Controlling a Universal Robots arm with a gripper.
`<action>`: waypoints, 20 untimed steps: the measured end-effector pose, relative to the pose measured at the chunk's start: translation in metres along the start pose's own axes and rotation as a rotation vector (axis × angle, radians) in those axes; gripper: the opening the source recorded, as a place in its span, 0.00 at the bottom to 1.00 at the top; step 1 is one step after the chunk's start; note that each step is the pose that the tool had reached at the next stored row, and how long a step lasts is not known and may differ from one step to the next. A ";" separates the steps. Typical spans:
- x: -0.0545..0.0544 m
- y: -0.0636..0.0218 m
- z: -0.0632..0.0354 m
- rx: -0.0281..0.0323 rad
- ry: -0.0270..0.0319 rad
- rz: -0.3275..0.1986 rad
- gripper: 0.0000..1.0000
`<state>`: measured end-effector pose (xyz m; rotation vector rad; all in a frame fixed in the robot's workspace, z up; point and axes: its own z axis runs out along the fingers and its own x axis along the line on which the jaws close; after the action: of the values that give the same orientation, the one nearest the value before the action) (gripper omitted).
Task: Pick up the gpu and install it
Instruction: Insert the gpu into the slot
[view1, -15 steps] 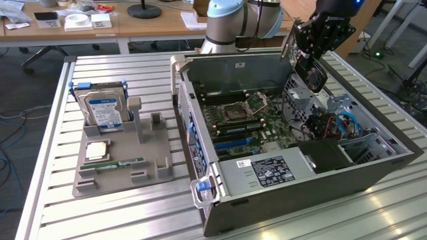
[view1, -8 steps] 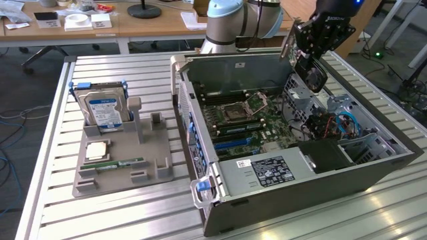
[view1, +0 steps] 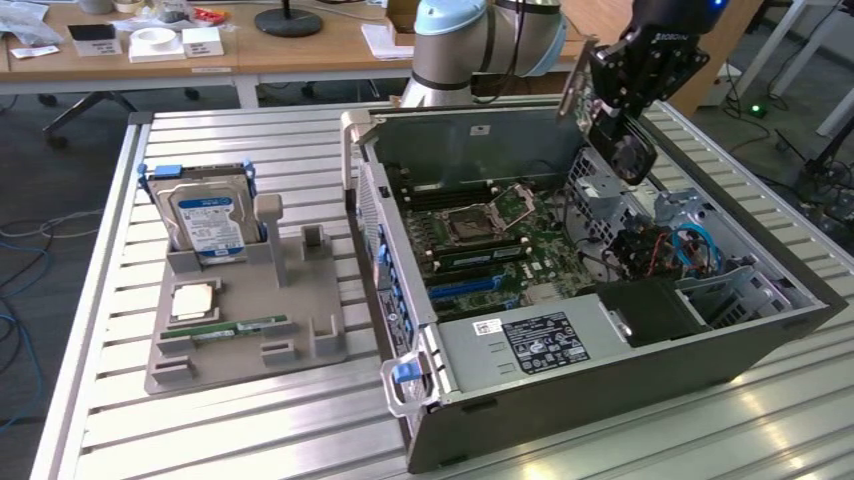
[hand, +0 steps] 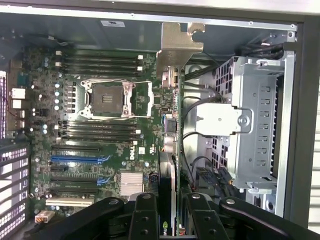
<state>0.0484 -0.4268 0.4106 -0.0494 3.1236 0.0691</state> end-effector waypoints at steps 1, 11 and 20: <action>0.000 0.0000 0.0000 -0.0002 0.0004 -0.009 0.26; 0.000 0.0000 0.0001 -0.0022 0.0052 -0.119 0.26; 0.000 0.0000 0.0002 -0.0041 0.0102 -0.231 0.26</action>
<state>0.0484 -0.4268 0.4104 -0.4100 3.1022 0.0718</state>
